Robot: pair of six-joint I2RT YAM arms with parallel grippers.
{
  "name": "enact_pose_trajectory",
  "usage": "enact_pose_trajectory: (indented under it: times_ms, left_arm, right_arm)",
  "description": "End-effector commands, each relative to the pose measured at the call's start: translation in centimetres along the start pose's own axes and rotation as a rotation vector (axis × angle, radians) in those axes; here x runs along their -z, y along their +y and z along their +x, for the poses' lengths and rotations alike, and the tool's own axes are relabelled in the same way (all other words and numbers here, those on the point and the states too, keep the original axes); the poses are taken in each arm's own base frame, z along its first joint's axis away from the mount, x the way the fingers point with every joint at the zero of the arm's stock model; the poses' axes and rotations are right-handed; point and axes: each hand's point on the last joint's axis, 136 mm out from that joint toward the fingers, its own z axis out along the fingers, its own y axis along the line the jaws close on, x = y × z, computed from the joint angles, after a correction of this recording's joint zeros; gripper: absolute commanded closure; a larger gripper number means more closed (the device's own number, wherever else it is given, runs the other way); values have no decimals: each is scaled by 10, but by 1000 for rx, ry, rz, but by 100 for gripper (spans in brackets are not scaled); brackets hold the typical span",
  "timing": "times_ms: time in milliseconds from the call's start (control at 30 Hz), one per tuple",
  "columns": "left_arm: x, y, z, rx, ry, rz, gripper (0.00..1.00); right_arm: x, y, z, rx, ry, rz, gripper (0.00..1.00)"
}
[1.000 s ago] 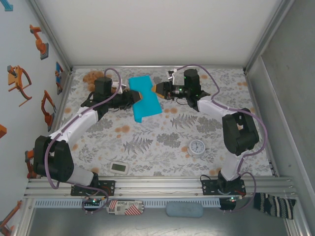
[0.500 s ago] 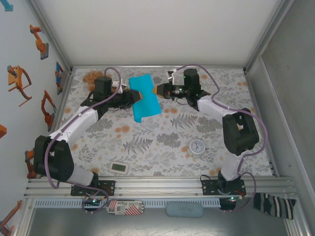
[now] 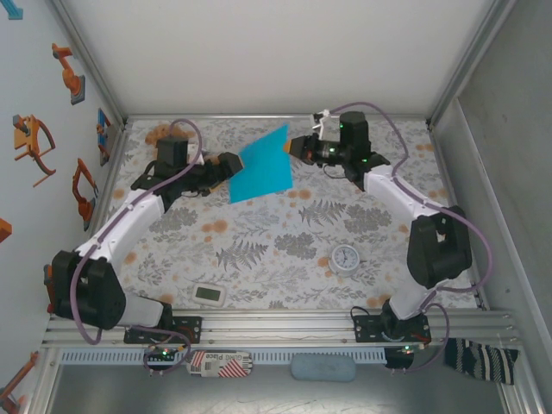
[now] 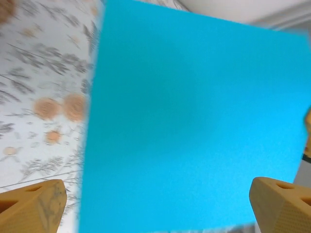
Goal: Fold a paper plane with a square sheet of paper (pick it up from the middle)
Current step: First fold in half a square sheet of paper at the center of the table.
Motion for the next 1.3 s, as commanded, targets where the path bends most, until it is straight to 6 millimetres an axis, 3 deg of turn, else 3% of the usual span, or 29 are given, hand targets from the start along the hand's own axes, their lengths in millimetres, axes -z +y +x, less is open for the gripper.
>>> enact_pose_trajectory:
  times_ms: [0, 200, 367, 500, 733, 833, 1100, 1267]
  left_arm:
    - [29, 21, -13, -39, -129, -153, 4]
    - [43, 31, -13, -30, -182, -189, 4]
    - [30, 31, -8, 14, -154, -136, 4]
    - [14, 29, -4, 66, -117, -79, 4]
    - [-8, 37, 10, 129, -72, -60, 4]
    - [-15, 41, 17, 135, -54, -73, 4]
    - [-50, 51, 48, 119, 48, -140, 4]
    - [-69, 61, 62, 101, 105, -205, 4]
  right_arm:
    - [26, -8, -13, 20, -61, 95, 100]
    - [60, -20, -16, 46, -77, 247, 100]
    - [60, -19, -13, 33, -57, 267, 100]
    - [41, -26, -4, 0, -17, 273, 100]
    - [-24, -31, 33, -87, 58, 217, 100]
    - [-42, -39, 40, -140, 55, 177, 100]
    - [-60, -111, 75, -239, 102, 283, 100]
    - [-67, -135, 90, -274, 135, 315, 100]
